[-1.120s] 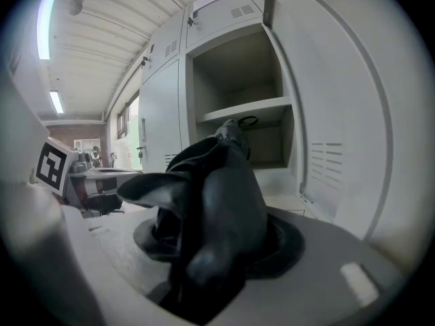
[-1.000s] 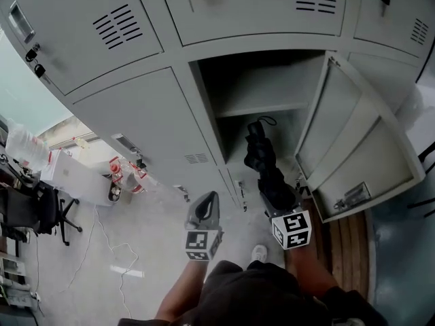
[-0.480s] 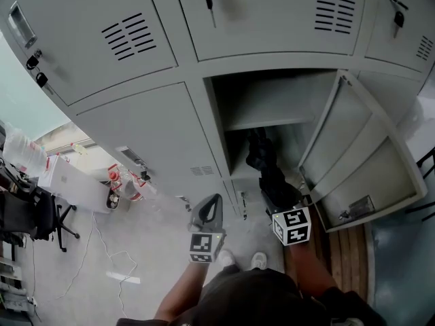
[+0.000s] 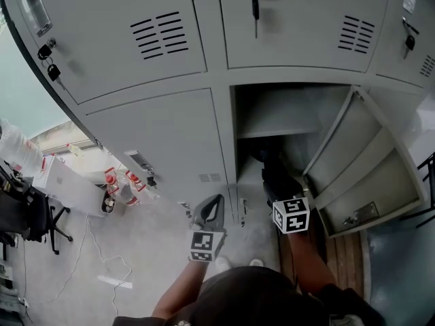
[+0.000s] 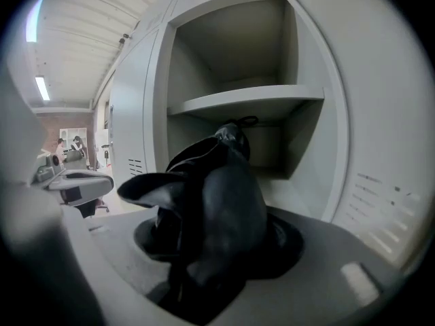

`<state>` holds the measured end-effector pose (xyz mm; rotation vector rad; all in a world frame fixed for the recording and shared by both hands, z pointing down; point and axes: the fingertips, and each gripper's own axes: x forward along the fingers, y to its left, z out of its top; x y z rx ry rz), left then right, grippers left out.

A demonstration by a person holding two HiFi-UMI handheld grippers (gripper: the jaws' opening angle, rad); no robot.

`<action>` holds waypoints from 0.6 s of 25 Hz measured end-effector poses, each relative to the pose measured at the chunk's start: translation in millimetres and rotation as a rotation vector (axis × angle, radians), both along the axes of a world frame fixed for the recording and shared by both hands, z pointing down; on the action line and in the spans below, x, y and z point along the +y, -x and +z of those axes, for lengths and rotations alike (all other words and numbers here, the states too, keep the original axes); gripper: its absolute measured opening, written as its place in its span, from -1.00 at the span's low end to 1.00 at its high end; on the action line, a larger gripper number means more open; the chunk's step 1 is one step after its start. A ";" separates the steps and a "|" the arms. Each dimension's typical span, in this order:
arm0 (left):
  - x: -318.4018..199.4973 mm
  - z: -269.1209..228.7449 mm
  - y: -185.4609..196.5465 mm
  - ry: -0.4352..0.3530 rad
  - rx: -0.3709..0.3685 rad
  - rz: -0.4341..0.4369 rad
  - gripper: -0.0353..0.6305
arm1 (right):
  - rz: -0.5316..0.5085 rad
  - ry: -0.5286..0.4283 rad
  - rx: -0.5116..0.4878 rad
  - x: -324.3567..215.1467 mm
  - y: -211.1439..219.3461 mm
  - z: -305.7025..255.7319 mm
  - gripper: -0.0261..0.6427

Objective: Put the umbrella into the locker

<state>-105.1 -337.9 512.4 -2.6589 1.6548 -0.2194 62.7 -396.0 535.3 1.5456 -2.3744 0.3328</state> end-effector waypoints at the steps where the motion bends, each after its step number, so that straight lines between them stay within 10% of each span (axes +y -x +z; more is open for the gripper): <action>1: -1.1 -0.8 0.8 -0.002 0.002 0.002 -0.88 | 0.003 0.009 -0.004 -4.6 0.8 -1.2 -0.22; 15: -14.2 -4.9 2.6 -0.016 -0.016 0.029 -0.88 | 0.066 0.065 0.014 -80.6 6.8 -15.4 -0.21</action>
